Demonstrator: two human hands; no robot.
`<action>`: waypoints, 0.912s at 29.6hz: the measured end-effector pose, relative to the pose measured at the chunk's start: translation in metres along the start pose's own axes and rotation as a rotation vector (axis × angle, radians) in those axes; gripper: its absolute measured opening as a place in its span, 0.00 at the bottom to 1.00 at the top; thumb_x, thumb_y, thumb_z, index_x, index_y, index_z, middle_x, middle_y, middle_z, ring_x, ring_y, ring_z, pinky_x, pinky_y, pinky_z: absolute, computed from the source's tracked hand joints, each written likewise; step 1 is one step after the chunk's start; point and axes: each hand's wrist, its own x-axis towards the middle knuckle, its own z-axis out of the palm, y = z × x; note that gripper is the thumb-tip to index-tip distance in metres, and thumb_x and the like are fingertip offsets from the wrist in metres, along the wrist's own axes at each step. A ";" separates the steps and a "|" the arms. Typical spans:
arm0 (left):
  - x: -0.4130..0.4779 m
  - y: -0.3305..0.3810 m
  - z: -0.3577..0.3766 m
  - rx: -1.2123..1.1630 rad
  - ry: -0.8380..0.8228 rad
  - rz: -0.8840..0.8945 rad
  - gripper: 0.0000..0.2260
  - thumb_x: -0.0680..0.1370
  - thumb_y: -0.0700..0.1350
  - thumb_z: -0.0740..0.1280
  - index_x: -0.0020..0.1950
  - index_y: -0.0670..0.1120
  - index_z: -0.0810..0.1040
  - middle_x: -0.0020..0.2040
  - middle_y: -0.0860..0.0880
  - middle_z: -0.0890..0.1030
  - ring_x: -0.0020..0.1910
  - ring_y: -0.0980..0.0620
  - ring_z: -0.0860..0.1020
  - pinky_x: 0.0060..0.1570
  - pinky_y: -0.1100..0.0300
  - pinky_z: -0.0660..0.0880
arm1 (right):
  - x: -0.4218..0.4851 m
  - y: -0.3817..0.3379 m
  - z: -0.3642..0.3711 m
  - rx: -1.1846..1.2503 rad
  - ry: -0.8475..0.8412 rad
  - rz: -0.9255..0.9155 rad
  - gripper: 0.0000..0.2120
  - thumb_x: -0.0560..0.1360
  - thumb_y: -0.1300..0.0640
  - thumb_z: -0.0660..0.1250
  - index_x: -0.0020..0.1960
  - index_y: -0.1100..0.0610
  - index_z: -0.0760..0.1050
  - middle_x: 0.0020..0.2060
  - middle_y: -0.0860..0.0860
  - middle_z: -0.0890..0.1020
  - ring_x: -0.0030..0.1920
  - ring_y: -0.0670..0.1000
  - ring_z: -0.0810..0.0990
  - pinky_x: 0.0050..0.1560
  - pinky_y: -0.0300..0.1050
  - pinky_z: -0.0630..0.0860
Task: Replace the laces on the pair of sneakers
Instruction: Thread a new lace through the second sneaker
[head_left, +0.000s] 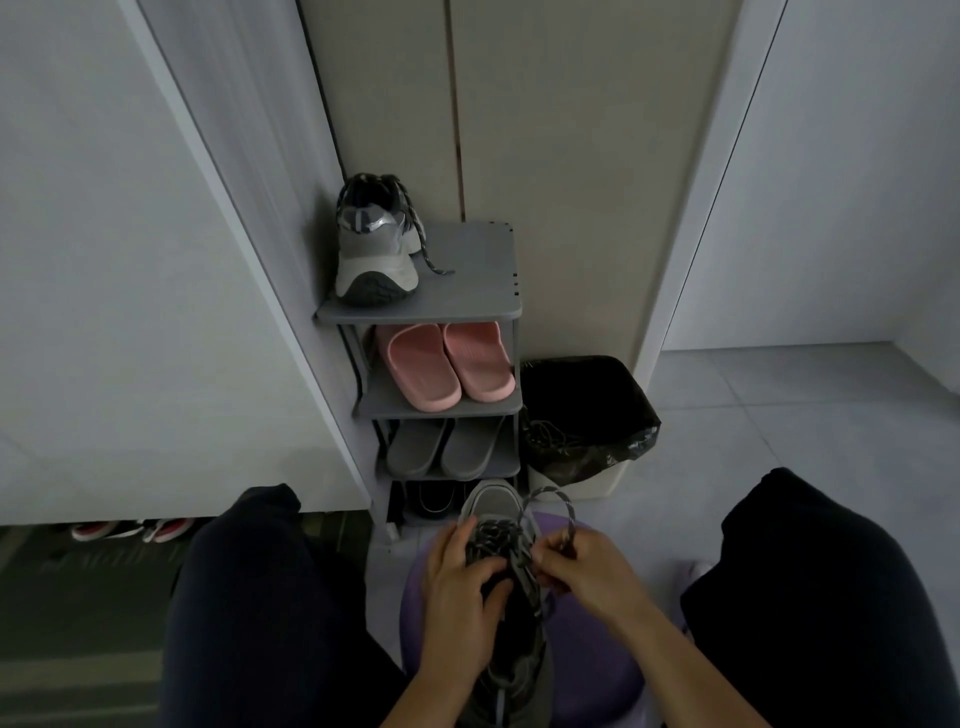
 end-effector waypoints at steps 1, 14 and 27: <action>0.000 0.000 0.001 0.004 0.007 0.005 0.09 0.73 0.44 0.70 0.52 0.47 0.82 0.72 0.48 0.65 0.74 0.47 0.57 0.71 0.60 0.52 | 0.000 0.000 0.001 -0.013 -0.005 -0.009 0.11 0.75 0.64 0.64 0.34 0.58 0.76 0.25 0.47 0.78 0.29 0.43 0.75 0.35 0.35 0.73; 0.009 -0.007 -0.003 -0.094 -0.055 0.036 0.06 0.70 0.49 0.65 0.41 0.51 0.81 0.62 0.56 0.72 0.64 0.52 0.66 0.60 0.71 0.58 | -0.008 -0.003 0.014 0.185 -0.124 0.075 0.08 0.74 0.63 0.67 0.51 0.58 0.72 0.41 0.49 0.79 0.42 0.44 0.78 0.39 0.30 0.74; 0.031 -0.005 -0.127 -1.458 0.379 -0.469 0.12 0.79 0.34 0.54 0.37 0.41 0.68 0.30 0.46 0.81 0.33 0.48 0.82 0.37 0.56 0.82 | -0.004 0.008 0.022 0.093 0.021 0.118 0.15 0.71 0.66 0.69 0.51 0.55 0.66 0.35 0.51 0.72 0.35 0.46 0.71 0.35 0.36 0.70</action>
